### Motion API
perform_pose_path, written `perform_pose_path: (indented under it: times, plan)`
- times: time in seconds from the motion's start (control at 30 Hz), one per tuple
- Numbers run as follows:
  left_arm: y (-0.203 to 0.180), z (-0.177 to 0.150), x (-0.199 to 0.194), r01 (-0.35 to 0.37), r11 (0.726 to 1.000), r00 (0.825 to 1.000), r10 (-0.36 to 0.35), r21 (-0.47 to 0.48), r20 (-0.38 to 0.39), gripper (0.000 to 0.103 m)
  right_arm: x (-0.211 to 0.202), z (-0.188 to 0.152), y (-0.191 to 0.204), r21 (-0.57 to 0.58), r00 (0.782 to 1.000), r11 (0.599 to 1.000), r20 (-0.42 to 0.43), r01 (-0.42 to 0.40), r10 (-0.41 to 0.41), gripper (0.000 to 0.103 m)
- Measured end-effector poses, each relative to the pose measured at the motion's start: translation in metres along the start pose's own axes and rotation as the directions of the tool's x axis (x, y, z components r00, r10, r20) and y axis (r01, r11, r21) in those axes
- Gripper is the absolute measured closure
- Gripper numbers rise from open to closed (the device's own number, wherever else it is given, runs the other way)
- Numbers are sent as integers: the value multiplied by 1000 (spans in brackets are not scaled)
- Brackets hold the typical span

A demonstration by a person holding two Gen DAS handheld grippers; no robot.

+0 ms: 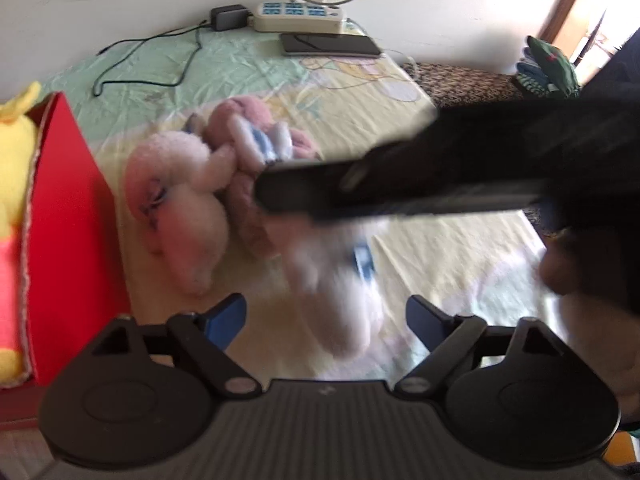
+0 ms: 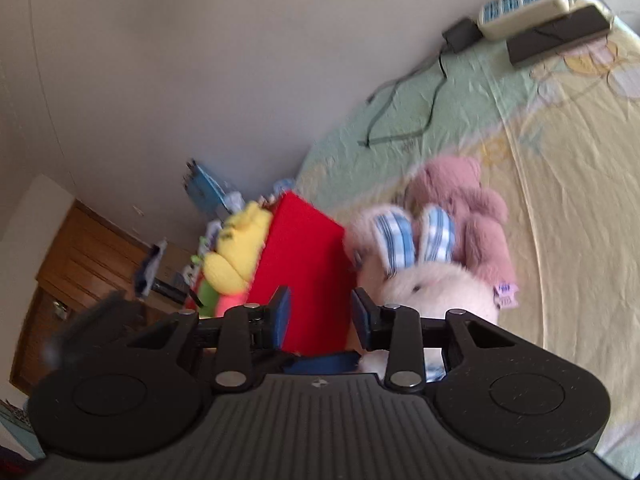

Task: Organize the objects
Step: 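Close the right gripper on the white bunny plush's body, then lift the white bunny with the right gripper and carry it over the red box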

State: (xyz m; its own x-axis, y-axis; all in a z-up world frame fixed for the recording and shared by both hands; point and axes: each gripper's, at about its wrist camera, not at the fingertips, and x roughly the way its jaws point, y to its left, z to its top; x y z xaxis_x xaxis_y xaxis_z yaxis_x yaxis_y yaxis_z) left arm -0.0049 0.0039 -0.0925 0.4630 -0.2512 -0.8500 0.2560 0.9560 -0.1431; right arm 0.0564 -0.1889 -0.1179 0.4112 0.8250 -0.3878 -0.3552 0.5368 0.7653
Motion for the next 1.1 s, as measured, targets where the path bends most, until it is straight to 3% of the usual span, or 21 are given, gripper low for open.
perform_pose_path:
  times: [0.1,0.23,0.43,0.53,0.7,0.83,1.1]
  plan:
    - [3,5,6,-5,1000,1000,5,-21,-14,28,-23,5,-8,3,988,993,101,118,-117,64]
    - [7,11,17,9,999,999,-11,-51,-32,40,-29,2,-34,43,974,975,47,218,-220,64]
    - [12,14,28,37,997,997,-41,-68,-61,45,-13,-8,-45,97,986,981,-30,169,-166,61]
    - [10,16,29,43,997,997,-46,-57,-64,50,2,-10,-44,104,989,984,-56,142,-137,54]
    - [10,17,31,29,999,997,-32,-42,-72,53,8,-13,-40,108,991,986,-56,130,-125,52]
    - [7,15,22,29,999,998,-30,-21,-60,56,-1,-14,-30,90,991,988,-51,124,-120,57]
    - [-6,7,-22,46,998,999,-47,53,26,56,-30,-23,18,5,993,993,13,117,-117,58]
